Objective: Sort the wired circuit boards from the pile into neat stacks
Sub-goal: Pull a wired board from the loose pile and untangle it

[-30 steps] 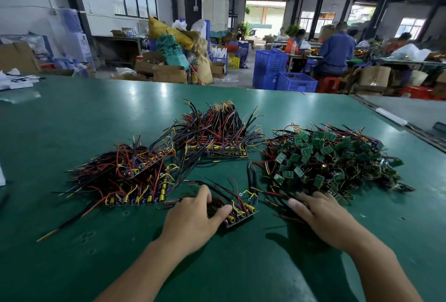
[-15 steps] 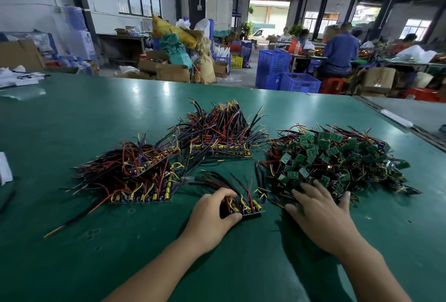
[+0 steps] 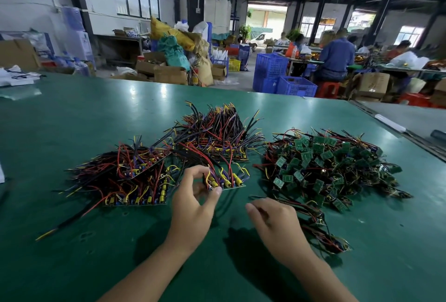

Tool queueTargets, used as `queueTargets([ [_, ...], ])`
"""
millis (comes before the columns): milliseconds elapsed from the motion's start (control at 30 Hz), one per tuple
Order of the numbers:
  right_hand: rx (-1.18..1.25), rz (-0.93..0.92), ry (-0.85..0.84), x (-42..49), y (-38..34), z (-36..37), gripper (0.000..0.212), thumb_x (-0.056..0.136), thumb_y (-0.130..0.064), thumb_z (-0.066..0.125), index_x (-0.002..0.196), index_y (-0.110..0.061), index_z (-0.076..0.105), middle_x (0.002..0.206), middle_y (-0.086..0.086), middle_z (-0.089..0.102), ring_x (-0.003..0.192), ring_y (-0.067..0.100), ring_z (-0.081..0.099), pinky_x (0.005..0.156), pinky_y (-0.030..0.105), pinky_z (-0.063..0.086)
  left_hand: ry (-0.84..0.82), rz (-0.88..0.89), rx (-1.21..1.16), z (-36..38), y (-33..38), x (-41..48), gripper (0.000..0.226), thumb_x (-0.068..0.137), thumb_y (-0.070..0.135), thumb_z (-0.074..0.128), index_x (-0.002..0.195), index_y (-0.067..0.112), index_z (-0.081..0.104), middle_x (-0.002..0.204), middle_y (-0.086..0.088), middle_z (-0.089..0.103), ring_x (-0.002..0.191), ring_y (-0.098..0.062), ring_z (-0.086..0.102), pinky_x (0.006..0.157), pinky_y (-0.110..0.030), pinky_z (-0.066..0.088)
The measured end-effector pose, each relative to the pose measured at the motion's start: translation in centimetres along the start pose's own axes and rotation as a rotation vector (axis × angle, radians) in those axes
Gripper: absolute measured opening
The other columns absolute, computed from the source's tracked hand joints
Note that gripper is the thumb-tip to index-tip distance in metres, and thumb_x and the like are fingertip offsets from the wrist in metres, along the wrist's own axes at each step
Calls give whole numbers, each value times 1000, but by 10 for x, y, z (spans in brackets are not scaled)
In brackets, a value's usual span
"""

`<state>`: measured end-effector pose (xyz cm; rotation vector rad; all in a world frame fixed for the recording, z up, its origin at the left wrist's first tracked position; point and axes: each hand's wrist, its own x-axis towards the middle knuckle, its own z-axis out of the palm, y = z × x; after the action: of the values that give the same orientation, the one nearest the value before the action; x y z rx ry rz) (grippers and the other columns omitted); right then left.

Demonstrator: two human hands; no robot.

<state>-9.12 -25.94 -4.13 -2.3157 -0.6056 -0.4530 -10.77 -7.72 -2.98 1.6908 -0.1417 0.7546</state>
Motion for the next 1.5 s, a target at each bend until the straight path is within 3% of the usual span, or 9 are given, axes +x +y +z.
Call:
queueTargets([
  [167, 855, 436, -155, 2, -12, -1, 45, 90, -62, 48, 93, -21, 67, 68, 3, 60, 46, 19, 52, 41, 23, 34, -2, 171, -43, 2, 14, -8, 41, 77, 1, 66, 109, 23, 51, 104, 25, 59, 95, 3, 60, 81, -6, 43],
  [267, 1027, 492, -168, 3, -13, -4, 63, 76, -78, 55, 72, -16, 60, 61, 10, 49, 44, 17, 41, 45, 22, 28, -59, 231, -15, 6, 19, -15, 45, 73, -4, 68, 100, 22, 43, 98, 32, 53, 88, 10, 56, 77, -2, 41],
  [567, 968, 427, 83, 7, -18, -8, 47, 90, -57, 55, 53, -28, 52, 52, 9, 51, 41, 17, 38, 42, 23, 30, -81, 179, 27, 12, 16, -21, 48, 68, 3, 78, 81, 20, 35, 68, 18, 39, 64, 6, 43, 64, 0, 37],
  [700, 904, 360, 115, 5, -22, -8, 42, 87, -51, 47, 54, -25, 55, 48, 4, 52, 40, 15, 42, 43, 22, 35, -214, 48, -135, 8, 16, -21, 45, 71, 15, 77, 95, 16, 39, 88, 25, 59, 83, 2, 58, 75, -7, 42],
  [867, 866, 290, 107, 5, -22, -5, 41, 86, -43, 51, 63, -9, 53, 50, 5, 55, 38, 14, 45, 42, 22, 37, -447, -332, -590, 7, 11, -19, 55, 70, 22, 71, 117, 19, 45, 106, 3, 69, 100, -16, 63, 84, -29, 50],
  [1000, 807, 288, 116, 3, -20, -2, 42, 84, -43, 56, 67, -5, 52, 51, 8, 57, 39, 20, 47, 42, 29, 39, -595, -565, -780, 3, 8, -16, 61, 69, 22, 63, 127, 4, 54, 127, -22, 60, 116, -41, 55, 100, -52, 40],
  [1233, 769, 377, -29, 3, -18, -5, 34, 80, -43, 68, 79, -10, 72, 67, 2, 60, 64, 14, 57, 54, 27, 51, -282, -543, -307, 17, 11, -16, 34, 66, 49, 72, 87, 23, 76, 87, -9, 75, 78, -18, 68, 72, -28, 54],
  [1400, 1146, 598, -102, 6, -15, -8, 38, 70, -23, 77, 97, 1, 71, 93, 17, 73, 84, 25, 71, 67, 29, 58, -332, -334, -269, 14, 16, -15, 16, 80, 18, 72, 83, 34, 78, 79, 9, 75, 74, 0, 69, 64, -9, 48],
  [1500, 1163, 624, -116, 7, -14, -13, 28, 66, -22, 80, 85, -3, 75, 91, 19, 73, 84, 26, 72, 70, 30, 58, -336, -286, -256, 14, 16, -14, 16, 79, 17, 74, 77, 33, 77, 74, 8, 74, 70, -1, 68, 64, -10, 48],
])
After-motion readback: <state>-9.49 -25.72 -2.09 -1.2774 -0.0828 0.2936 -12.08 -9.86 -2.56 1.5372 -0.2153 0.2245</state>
